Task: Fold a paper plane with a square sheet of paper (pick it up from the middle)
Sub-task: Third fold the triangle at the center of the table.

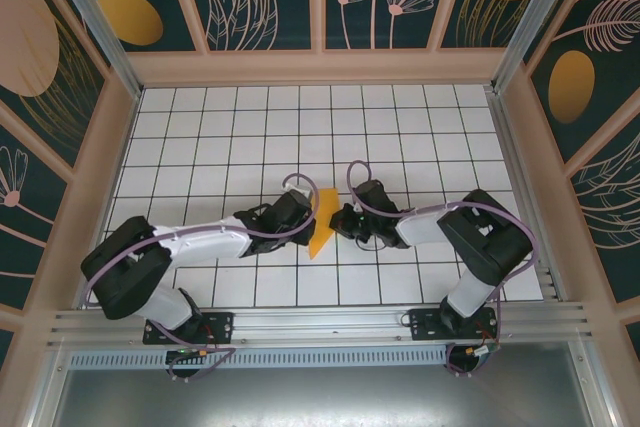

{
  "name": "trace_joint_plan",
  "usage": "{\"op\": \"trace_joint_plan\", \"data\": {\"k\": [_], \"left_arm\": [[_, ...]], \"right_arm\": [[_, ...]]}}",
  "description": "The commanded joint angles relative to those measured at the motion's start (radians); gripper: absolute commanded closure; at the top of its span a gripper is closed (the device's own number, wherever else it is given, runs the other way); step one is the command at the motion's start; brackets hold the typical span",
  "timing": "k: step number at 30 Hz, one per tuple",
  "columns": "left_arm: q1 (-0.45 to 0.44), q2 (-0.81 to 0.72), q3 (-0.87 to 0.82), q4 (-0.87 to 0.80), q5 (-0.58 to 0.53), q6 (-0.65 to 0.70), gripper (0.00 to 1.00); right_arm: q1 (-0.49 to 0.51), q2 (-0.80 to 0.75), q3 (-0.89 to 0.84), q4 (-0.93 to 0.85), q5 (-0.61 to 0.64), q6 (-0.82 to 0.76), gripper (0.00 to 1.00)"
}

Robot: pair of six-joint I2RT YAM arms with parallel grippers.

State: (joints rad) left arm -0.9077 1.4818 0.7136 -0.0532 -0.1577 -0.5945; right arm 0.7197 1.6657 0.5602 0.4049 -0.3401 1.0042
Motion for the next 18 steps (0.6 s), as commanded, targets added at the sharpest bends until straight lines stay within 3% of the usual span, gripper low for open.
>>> {"op": "trace_joint_plan", "data": {"k": [1, 3, 6, 14, 18], "left_arm": [[0.000, -0.067, -0.020, 0.000, 0.020, -0.057, 0.81], [0.000, -0.091, -0.046, 0.089, 0.140, -0.062, 0.86], [0.001, -0.067, -0.057, 0.153, 0.211, -0.074, 0.90], [0.000, 0.077, -0.008, 0.108, 0.057, -0.111, 1.00], [0.000, 0.135, -0.003, 0.151, 0.066, -0.107, 1.00]], "right_arm": [[0.033, 0.017, -0.030, -0.046, 0.071, 0.090, 0.95], [0.043, 0.008, -0.038, -0.055, 0.096, 0.131, 0.95], [0.056, -0.010, -0.059, -0.057, 0.127, 0.191, 0.95], [0.069, -0.051, -0.095, -0.020, 0.133, 0.234, 0.95], [0.070, -0.058, -0.094, -0.029, 0.133, 0.232, 0.95]]}}
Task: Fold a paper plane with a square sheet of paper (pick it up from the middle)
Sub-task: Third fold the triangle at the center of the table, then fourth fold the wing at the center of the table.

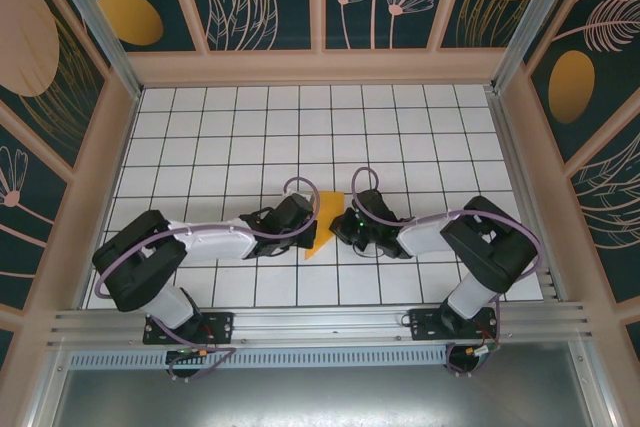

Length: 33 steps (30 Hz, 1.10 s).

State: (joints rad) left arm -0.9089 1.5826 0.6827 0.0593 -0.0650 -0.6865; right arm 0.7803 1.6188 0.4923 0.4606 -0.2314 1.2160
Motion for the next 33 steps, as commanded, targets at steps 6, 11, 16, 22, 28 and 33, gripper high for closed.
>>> {"op": "trace_joint_plan", "data": {"k": [6, 11, 16, 22, 28, 33], "left_arm": [[0.002, 0.114, 0.042, 0.006, -0.085, -0.017, 1.00], [0.001, 0.104, -0.007, -0.008, -0.105, -0.007, 1.00], [0.002, 0.060, -0.042, 0.013, -0.071, 0.025, 1.00], [0.002, 0.038, -0.033, 0.038, -0.030, 0.025, 1.00], [0.002, 0.037, -0.033, 0.057, 0.008, 0.025, 1.00], [0.017, 0.013, -0.042, 0.067, 0.024, 0.014, 1.00]], "right_arm": [[0.011, -0.037, -0.033, -0.072, 0.019, 0.004, 0.94], [0.009, -0.170, -0.003, -0.205, 0.102, -0.074, 0.90], [-0.032, -0.284, -0.042, -0.250, 0.107, -0.119, 0.76], [-0.055, -0.310, -0.108, -0.183, 0.032, -0.110, 0.68], [-0.057, -0.275, -0.131, -0.094, -0.038, -0.099, 0.60], [-0.058, -0.215, -0.113, -0.038, -0.074, -0.097, 0.59]]}}
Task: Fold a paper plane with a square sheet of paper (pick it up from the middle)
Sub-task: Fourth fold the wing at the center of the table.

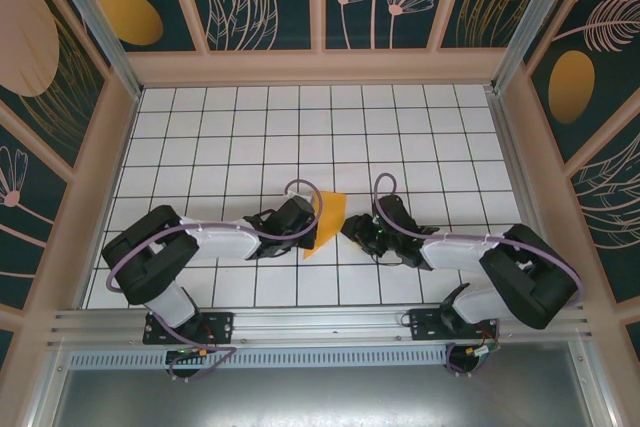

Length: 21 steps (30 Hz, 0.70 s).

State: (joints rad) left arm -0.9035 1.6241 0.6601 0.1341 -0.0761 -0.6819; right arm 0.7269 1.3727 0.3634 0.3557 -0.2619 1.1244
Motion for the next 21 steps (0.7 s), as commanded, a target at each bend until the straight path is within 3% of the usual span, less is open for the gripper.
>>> {"op": "trace_joint_plan", "data": {"k": [1, 21], "left_arm": [[0.015, -0.042, -0.024, -0.003, 0.039, 0.010, 1.00], [0.055, -0.053, -0.014, -0.013, 0.045, 0.028, 1.00]], "right_arm": [[-0.004, 0.042, 0.025, 0.070, -0.048, -0.008, 0.59], [-0.004, 0.144, 0.118, 0.127, -0.119, -0.090, 0.59]]}}
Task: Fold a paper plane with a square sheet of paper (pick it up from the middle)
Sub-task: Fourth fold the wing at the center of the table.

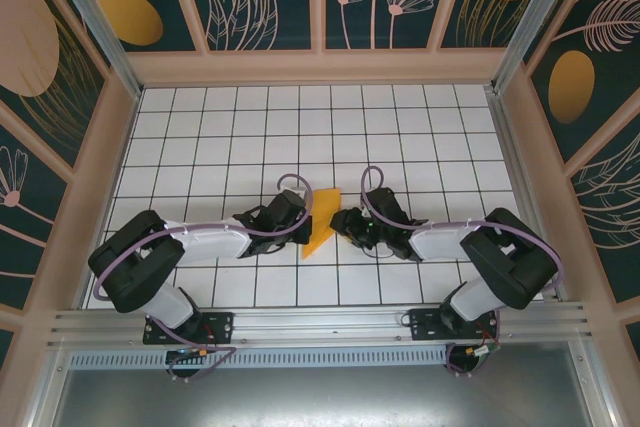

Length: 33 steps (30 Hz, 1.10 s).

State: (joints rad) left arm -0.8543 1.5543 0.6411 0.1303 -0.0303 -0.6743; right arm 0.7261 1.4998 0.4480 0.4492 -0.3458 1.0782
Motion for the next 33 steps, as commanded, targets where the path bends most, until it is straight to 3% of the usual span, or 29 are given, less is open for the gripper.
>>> {"op": "trace_joint_plan", "data": {"k": [1, 19, 28, 33], "left_arm": [[0.006, 0.019, 0.005, -0.009, -0.003, 0.021, 1.00], [0.007, 0.053, 0.019, -0.025, -0.013, 0.009, 1.00], [0.006, 0.034, 0.009, -0.027, -0.011, 0.015, 1.00], [0.006, -0.003, -0.014, -0.014, -0.021, 0.016, 1.00]], "right_arm": [[-0.002, 0.014, 0.029, 0.031, -0.030, -0.042, 0.59], [0.050, -0.006, 0.009, 0.102, -0.086, -0.098, 0.51], [0.033, 0.068, 0.067, 0.041, -0.034, -0.107, 0.52], [0.026, -0.045, 0.028, -0.037, 0.063, -0.092, 0.51]]}}
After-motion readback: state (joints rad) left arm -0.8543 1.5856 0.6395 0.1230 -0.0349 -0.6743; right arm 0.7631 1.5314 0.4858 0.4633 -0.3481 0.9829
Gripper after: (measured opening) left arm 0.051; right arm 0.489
